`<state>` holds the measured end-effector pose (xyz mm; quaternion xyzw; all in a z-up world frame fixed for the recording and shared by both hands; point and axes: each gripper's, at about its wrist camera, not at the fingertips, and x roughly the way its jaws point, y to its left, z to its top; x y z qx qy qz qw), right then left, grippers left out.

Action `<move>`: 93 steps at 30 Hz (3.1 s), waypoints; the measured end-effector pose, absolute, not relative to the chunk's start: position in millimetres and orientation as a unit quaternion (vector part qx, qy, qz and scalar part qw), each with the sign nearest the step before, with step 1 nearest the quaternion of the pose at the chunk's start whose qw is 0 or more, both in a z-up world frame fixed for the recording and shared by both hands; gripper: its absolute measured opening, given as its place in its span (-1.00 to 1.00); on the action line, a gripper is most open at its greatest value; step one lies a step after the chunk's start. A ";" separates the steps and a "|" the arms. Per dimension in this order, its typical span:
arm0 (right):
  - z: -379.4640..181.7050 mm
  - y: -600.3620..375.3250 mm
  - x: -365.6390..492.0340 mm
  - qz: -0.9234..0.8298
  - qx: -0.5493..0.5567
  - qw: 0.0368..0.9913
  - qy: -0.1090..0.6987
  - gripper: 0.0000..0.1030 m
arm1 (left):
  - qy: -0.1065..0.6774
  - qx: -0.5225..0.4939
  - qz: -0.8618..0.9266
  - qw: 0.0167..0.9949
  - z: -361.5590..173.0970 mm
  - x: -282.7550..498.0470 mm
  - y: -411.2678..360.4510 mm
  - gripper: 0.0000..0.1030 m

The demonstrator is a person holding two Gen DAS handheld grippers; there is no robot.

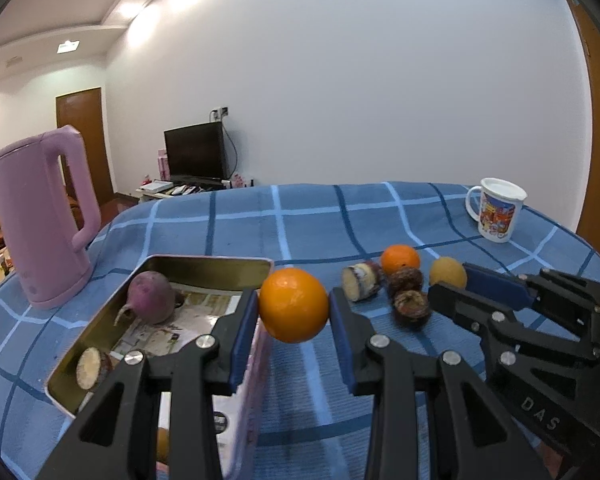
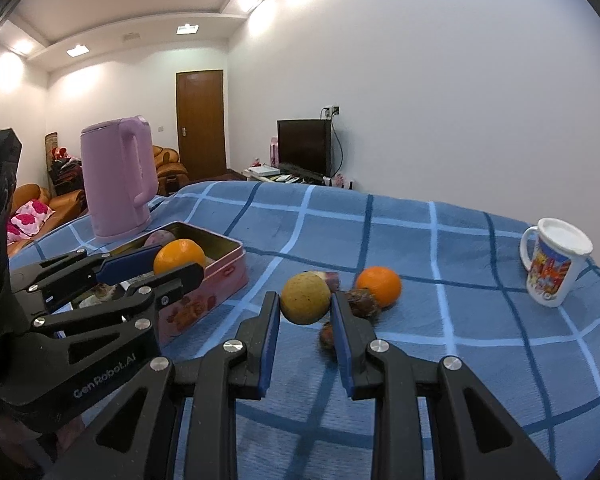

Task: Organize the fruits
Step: 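Carry the orange and yellow fruit over the tin box with both grippers, then open both grippers to drop the orange and yellow fruit into the tin box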

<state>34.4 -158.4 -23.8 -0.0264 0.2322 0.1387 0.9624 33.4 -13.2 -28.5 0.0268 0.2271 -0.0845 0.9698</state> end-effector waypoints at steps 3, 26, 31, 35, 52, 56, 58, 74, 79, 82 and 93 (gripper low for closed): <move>-25.2 -149.3 36.0 0.148 -0.023 0.960 0.239 -0.46 | 0.227 0.027 -0.077 0.970 -28.7 32.6 -5.4 -0.27; -26.4 -94.3 42.5 0.194 -0.047 0.946 0.254 -0.46 | 0.265 0.003 -0.013 0.964 -34.5 45.6 58.1 -0.27; -25.2 -75.3 47.7 0.212 -0.054 0.941 0.258 -0.46 | 0.279 -0.013 -0.006 0.960 -37.7 52.1 71.2 -0.27; -25.2 -60.0 51.9 0.225 -0.062 0.938 0.257 -0.46 | 0.284 -0.021 -0.001 0.959 -39.0 54.4 79.0 -0.27; -39.5 -30.4 68.1 0.262 -0.070 0.916 0.296 -0.46 | 0.313 -0.040 0.008 0.949 -45.3 64.5 99.1 -0.27; -41.8 -28.0 69.3 0.268 -0.075 0.911 0.304 -0.46 | 0.314 -0.038 0.011 0.949 -45.5 63.7 100.0 -0.27; -42.3 -27.2 68.9 0.271 -0.076 0.910 0.305 -0.45 | 0.314 -0.036 0.012 0.949 -45.6 63.6 100.3 -0.27; -44.6 -18.7 63.9 0.290 -0.084 0.902 0.309 -0.45 | 0.314 -0.028 0.016 0.949 -45.5 61.3 97.8 -0.22; -44.2 -17.2 62.0 0.294 -0.088 0.900 0.308 -0.29 | 0.305 -0.025 0.027 0.952 -43.7 57.7 98.3 0.12; -43.5 -14.4 59.7 0.293 -0.099 0.901 0.305 -0.14 | 0.304 -0.026 0.033 0.952 -43.4 55.9 99.3 0.40; -32.8 -37.6 56.2 0.257 -0.093 0.910 0.313 0.07 | 0.306 -0.028 0.041 0.951 -31.6 49.1 99.4 0.71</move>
